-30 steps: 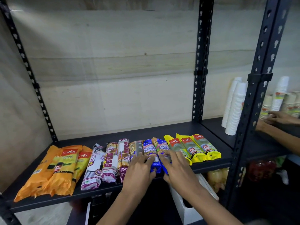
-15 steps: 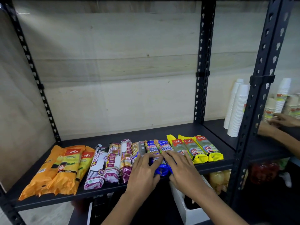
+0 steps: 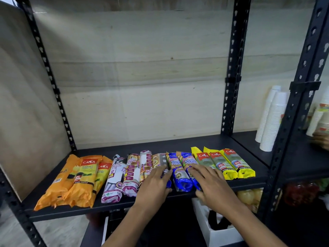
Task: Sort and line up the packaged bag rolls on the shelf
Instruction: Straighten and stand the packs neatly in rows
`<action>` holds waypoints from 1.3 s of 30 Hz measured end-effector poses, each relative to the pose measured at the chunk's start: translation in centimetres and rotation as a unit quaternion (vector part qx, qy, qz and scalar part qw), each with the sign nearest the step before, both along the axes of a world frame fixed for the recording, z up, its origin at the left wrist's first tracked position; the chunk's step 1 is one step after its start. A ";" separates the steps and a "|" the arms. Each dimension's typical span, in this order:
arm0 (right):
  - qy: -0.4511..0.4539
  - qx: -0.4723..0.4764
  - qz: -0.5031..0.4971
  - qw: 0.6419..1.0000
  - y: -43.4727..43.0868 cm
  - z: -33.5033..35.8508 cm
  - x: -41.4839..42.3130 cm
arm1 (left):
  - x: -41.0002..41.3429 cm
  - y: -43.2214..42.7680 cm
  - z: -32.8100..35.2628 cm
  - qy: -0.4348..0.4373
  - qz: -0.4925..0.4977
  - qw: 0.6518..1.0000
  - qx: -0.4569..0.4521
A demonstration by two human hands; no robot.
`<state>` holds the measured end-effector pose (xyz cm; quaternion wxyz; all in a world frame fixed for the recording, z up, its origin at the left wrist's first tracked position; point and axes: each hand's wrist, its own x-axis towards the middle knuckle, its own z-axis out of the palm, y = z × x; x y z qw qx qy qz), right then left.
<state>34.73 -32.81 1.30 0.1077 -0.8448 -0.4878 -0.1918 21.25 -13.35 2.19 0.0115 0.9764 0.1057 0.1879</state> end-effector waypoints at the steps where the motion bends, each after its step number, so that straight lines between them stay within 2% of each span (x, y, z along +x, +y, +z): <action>1: 0.002 0.003 -0.002 1.000 0.0 0.0 -0.1 | 0.0 0.0 -0.1 -0.001 0.000 1.000 -0.004; 10: 0.032 0.046 0.026 0.998 1.5 0.3 -2.0 | 0.3 0.6 0.0 -0.009 -0.015 1.000 -0.013; 17: 0.055 0.051 0.023 0.997 2.4 0.2 -2.0 | -0.1 0.9 0.6 -0.069 -0.008 0.992 -0.101; 20: 0.061 0.057 0.021 0.996 2.4 0.2 -1.9 | -0.6 1.1 1.2 -0.110 0.008 0.983 -0.147; 26: 0.068 0.058 0.008 0.996 2.5 0.3 -2.3 | -1.5 0.2 1.3 -0.207 0.030 0.961 -0.180; 31: 0.068 0.058 0.004 0.996 2.6 0.5 -2.4 | -1.7 -0.2 0.5 -0.267 0.072 0.920 -0.276; 35: 0.051 0.060 -0.017 0.997 2.9 0.2 -3.1 | -1.8 -1.0 -0.3 -0.242 0.062 0.936 -0.248; 39: 0.049 0.047 -0.032 0.997 3.2 0.3 -3.3 | -2.0 -1.1 -0.8 -0.218 0.108 0.962 -0.126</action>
